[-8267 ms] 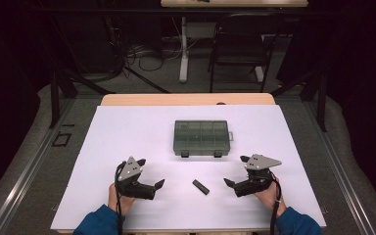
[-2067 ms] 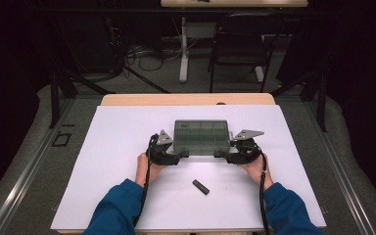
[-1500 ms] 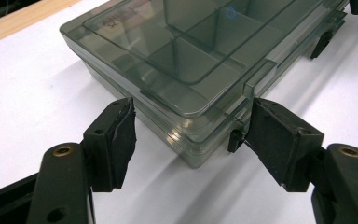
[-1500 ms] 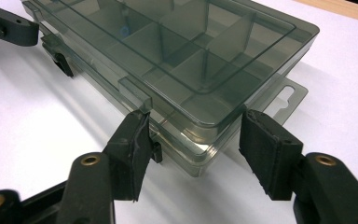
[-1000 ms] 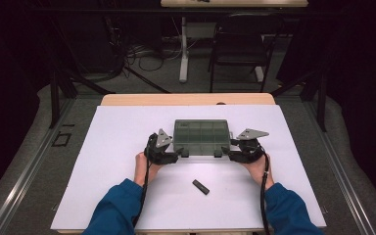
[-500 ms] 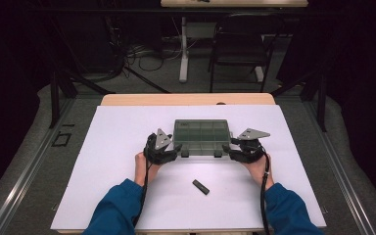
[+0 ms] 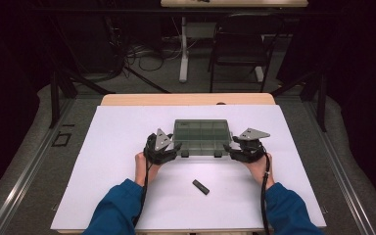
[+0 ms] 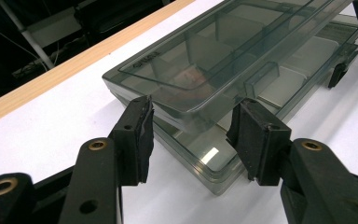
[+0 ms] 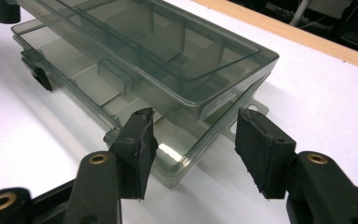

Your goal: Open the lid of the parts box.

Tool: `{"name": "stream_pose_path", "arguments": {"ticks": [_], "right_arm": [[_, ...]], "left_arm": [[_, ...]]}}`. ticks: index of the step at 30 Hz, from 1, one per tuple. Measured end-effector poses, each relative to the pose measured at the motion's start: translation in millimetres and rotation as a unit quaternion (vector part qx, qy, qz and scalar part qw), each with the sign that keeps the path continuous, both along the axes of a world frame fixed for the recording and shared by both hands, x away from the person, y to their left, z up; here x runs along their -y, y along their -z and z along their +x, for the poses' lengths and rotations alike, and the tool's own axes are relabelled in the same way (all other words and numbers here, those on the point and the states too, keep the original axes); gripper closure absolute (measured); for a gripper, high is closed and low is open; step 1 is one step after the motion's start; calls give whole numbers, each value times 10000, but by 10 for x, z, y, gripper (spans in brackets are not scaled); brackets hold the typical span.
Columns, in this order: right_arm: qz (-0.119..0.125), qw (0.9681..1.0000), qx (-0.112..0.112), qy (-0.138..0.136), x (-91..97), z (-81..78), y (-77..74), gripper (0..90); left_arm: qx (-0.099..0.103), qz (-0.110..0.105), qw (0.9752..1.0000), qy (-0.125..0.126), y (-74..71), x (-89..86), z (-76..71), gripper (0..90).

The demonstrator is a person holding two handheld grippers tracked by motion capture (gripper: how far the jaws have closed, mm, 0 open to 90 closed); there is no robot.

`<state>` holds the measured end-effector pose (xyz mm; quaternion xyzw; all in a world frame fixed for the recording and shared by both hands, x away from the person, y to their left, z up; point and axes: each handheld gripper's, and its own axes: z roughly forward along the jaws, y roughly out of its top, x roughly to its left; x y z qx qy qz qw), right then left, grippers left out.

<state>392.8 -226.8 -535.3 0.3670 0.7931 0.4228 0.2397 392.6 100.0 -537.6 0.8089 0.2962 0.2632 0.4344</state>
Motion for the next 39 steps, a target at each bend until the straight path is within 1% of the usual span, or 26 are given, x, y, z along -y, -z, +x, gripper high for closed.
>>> {"name": "stream_pose_path", "arguments": {"ticks": [4,7,10,15,21,28,33,39], "right_arm": [[-40,9999,131,-7,-7,5,-5,463],[-171,9995,259,-17,-25,0,-16,473],[-200,9992,338,-13,-33,-4,-24,491],[-185,9991,384,-10,-35,-4,-28,509],[-242,9988,432,-1,-44,-11,-36,536],[-279,9983,510,42,-49,-17,-51,546],[-327,9975,628,55,-65,-21,-57,559],[-303,9966,763,79,-74,-15,-85,571]], "left_arm": [[27,10,10000,4,-4,0,0,490],[40,16,10000,-1,-5,1,0,492],[42,12,10000,-8,-5,1,1,495],[56,13,10000,-17,-5,1,3,501],[100,31,9999,-38,-13,7,-5,511],[153,66,9998,-48,-20,6,-8,523],[204,86,9997,-45,-28,1,-7,538],[287,54,9996,-51,-41,-10,-9,562]]}}
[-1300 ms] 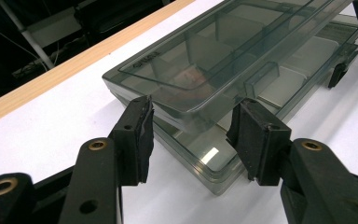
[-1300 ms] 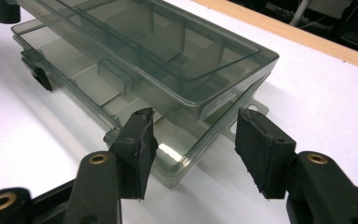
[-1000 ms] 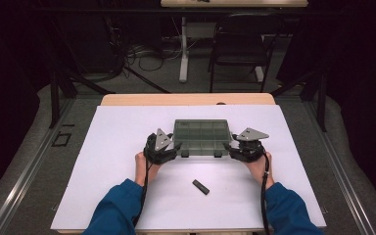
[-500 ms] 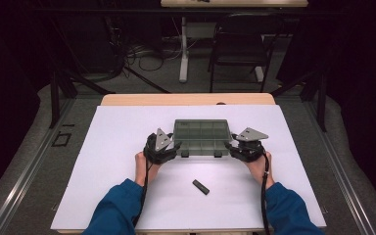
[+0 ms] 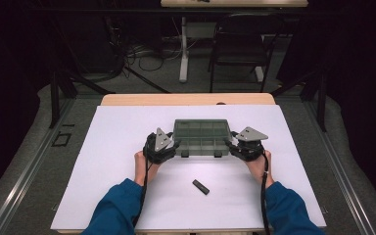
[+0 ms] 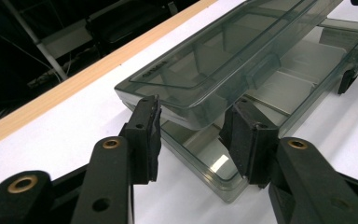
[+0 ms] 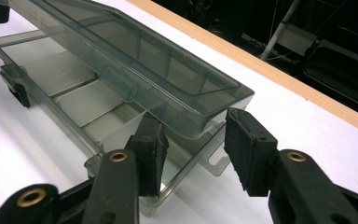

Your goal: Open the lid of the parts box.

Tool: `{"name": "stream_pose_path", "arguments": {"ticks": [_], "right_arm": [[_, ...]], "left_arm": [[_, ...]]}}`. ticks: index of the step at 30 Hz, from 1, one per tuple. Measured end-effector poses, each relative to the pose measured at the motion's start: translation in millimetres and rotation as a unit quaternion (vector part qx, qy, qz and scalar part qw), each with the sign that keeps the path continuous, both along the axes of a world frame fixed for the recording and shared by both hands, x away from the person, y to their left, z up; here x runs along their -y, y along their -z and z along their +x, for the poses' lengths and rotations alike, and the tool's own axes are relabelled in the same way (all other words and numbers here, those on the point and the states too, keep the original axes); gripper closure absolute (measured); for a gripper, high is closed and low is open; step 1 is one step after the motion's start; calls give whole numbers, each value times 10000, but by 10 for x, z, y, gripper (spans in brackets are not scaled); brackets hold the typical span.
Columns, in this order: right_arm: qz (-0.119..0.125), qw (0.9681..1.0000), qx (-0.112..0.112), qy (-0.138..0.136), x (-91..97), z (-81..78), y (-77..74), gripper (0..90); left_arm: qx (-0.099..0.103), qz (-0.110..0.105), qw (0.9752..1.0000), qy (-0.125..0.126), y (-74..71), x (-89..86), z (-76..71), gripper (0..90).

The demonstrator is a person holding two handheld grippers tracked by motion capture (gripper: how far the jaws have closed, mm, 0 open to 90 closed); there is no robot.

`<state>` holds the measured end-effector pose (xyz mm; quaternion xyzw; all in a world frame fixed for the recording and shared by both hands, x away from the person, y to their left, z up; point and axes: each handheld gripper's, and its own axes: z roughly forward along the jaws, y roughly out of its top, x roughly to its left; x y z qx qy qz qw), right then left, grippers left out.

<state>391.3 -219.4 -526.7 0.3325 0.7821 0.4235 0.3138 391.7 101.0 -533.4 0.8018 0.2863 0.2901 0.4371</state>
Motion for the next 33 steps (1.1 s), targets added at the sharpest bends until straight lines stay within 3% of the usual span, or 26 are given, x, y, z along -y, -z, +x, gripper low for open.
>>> {"name": "stream_pose_path", "arguments": {"ticks": [33], "right_arm": [[87,9999,110,83,3,13,-60,613]], "left_arm": [[205,-66,9998,-25,-66,-10,18,596]]}}
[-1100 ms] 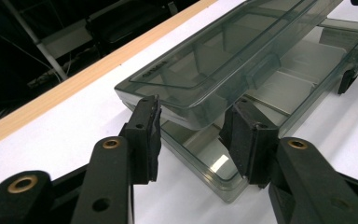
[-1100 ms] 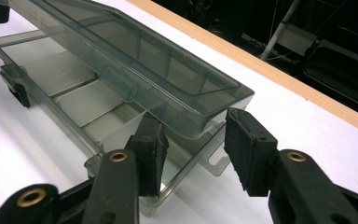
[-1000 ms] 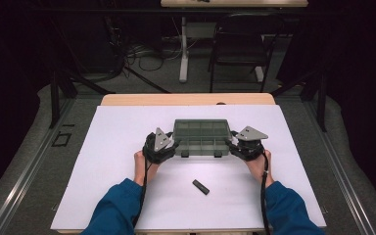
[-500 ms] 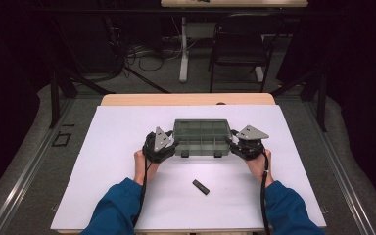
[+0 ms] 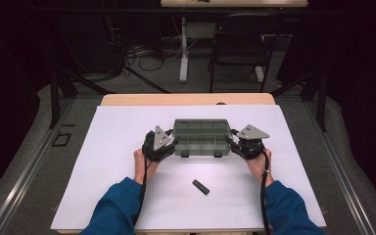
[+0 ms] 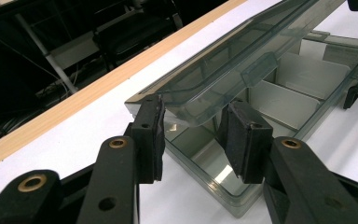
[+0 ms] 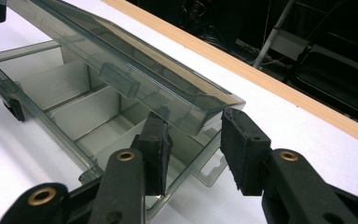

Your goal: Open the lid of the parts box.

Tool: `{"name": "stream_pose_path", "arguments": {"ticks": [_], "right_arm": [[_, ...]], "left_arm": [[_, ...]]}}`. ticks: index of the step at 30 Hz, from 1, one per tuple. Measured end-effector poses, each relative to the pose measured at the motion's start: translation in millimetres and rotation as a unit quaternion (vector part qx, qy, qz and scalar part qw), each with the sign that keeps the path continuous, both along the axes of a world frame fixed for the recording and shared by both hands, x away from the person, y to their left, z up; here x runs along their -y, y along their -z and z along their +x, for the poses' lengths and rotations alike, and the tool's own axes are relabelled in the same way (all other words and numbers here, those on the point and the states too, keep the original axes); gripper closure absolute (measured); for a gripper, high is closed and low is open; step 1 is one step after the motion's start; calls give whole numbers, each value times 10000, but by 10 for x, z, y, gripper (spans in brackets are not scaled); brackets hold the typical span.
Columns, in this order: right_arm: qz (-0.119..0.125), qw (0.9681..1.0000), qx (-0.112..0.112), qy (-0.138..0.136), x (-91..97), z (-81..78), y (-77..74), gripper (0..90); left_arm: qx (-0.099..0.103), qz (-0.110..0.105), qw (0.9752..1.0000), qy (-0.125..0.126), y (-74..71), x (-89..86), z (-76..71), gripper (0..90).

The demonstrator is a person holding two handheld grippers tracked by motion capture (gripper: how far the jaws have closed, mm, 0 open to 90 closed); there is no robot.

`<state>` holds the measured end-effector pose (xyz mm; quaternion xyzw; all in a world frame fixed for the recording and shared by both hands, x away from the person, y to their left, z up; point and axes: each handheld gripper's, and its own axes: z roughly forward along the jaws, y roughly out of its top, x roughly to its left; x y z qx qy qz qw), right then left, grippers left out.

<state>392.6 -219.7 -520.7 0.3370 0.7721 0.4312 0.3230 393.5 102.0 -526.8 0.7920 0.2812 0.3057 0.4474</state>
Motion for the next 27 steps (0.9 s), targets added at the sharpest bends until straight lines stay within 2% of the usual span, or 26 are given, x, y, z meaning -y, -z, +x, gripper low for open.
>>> {"name": "stream_pose_path", "arguments": {"ticks": [27], "right_arm": [[40,10000,47,73,-10,21,-30,628]], "left_arm": [[49,-25,10000,-3,-33,-11,26,621]]}}
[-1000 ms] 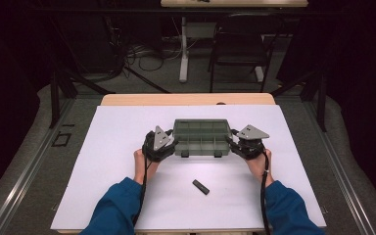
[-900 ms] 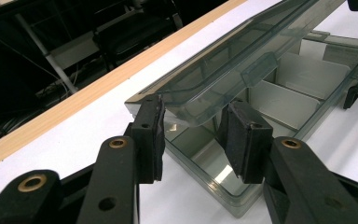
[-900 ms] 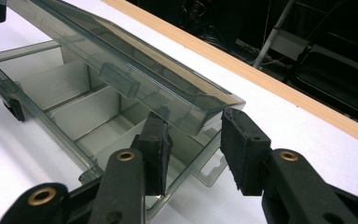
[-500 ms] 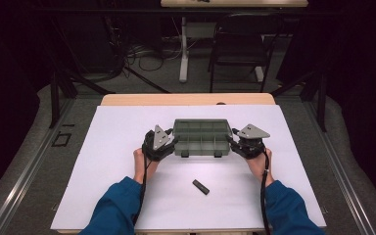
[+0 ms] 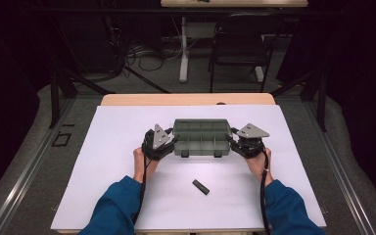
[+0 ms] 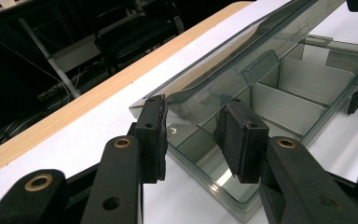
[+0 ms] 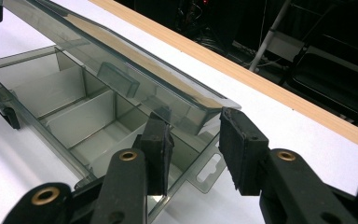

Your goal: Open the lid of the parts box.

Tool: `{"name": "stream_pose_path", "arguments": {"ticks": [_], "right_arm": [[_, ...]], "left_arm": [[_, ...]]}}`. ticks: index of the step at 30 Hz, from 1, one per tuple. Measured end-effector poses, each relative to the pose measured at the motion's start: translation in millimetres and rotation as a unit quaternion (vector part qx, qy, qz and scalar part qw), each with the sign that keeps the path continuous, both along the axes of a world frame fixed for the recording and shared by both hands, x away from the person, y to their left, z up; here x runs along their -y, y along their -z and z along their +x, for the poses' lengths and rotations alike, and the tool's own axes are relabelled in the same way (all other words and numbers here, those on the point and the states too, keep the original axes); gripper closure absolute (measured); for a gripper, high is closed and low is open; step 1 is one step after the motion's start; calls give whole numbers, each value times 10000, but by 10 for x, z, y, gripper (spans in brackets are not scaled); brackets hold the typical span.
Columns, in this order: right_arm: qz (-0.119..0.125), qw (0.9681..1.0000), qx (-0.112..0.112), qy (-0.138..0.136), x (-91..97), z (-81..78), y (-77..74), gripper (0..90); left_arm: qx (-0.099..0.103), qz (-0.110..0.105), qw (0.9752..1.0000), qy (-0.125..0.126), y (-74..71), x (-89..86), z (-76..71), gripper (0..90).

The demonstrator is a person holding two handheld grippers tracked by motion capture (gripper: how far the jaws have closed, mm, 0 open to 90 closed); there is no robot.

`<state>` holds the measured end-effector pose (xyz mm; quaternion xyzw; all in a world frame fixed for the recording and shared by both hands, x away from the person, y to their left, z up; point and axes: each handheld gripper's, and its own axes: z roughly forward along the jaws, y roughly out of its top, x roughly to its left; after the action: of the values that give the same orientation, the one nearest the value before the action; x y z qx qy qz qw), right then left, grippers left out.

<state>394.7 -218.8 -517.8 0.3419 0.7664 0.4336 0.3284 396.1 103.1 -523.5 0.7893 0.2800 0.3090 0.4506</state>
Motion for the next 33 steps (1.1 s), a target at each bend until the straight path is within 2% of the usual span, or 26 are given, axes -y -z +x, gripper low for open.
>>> {"name": "stream_pose_path", "arguments": {"ticks": [19,27,30,33], "right_arm": [[10,10000,9,17,4,4,-32,644],[22,10000,13,25,-2,25,-62,648],[13,10000,9,31,-2,40,-78,649],[31,10000,-1,40,-5,57,-91,651]], "left_arm": [[-29,-44,10000,13,-26,-13,26,636],[-96,-151,9998,13,-62,-23,69,641],[-216,-263,9994,16,-69,-34,84,639],[-221,-251,9994,27,-84,-38,100,644]]}}
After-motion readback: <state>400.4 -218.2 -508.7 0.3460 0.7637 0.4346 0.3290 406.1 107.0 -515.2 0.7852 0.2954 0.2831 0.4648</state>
